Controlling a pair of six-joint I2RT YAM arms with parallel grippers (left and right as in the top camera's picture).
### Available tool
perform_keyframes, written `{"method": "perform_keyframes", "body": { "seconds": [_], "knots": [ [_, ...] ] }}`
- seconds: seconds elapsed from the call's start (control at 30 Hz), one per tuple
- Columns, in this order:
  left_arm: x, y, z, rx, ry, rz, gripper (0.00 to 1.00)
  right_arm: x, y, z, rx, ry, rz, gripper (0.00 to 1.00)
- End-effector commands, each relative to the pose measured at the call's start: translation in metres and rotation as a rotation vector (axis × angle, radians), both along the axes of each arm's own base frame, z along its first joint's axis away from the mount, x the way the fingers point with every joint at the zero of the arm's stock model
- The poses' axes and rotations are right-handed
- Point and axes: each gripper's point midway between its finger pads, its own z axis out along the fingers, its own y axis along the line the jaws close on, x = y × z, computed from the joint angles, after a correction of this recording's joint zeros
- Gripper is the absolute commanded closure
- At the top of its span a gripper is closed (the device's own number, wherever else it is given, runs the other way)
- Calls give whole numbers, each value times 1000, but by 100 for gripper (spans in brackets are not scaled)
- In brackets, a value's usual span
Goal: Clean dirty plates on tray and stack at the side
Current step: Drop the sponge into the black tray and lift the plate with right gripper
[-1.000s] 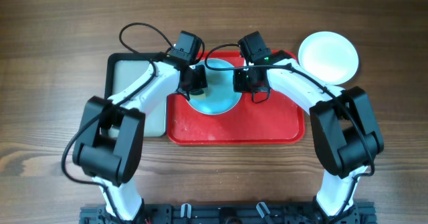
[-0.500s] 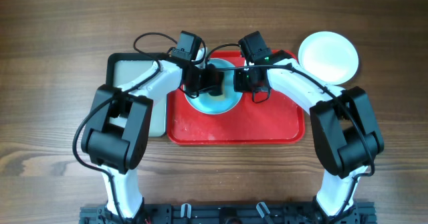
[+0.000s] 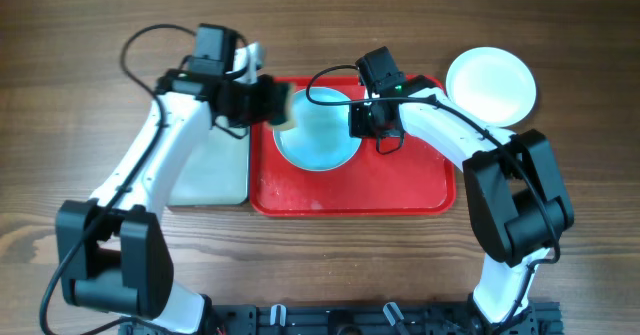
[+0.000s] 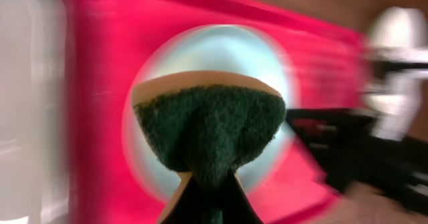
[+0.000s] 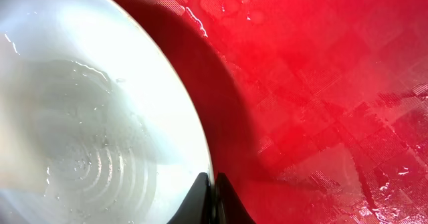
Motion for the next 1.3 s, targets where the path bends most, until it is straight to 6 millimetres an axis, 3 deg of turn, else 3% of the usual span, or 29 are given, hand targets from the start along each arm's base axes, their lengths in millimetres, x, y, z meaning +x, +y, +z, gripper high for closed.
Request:
{"method": "perform_keyframes", "body": {
  "seconds": [0.0,0.07,0.1,0.37,0.63,0.77,0.83,0.93,1.07,1.17,1.2,1.27],
  "knots": [
    [-3,87,-23,364,28,106,96,-4,3,-7,1,14,10,96],
    [-11,123,-32,490,63,174,96,-3,4,-7,2,10,10,96],
    [-13,129,-39,498,64,174,96,-3,4,-7,3,11,9,96],
    [-25,156,-83,554,45,193,96,-3,4,-7,2,11,10,96],
    [-30,163,-87,585,44,106,92,-3,4,-7,2,11,9,96],
    [-30,163,-87,585,43,108,56,-3,4,-7,2,11,10,96],
    [-29,163,-85,583,36,113,52,-3,4,-7,2,10,10,96],
    [-21,163,-69,576,-9,145,52,-3,4,-7,2,10,10,95],
    [3,167,-12,527,-154,282,49,-3,4,-7,2,10,10,95],
    [20,182,40,476,-299,433,31,-3,4,-7,3,11,8,94],
    [21,188,48,473,-326,454,30,-3,4,-7,3,11,8,90],
    [21,198,58,474,-354,486,2,-2,4,-6,4,8,7,86]
  ]
}}
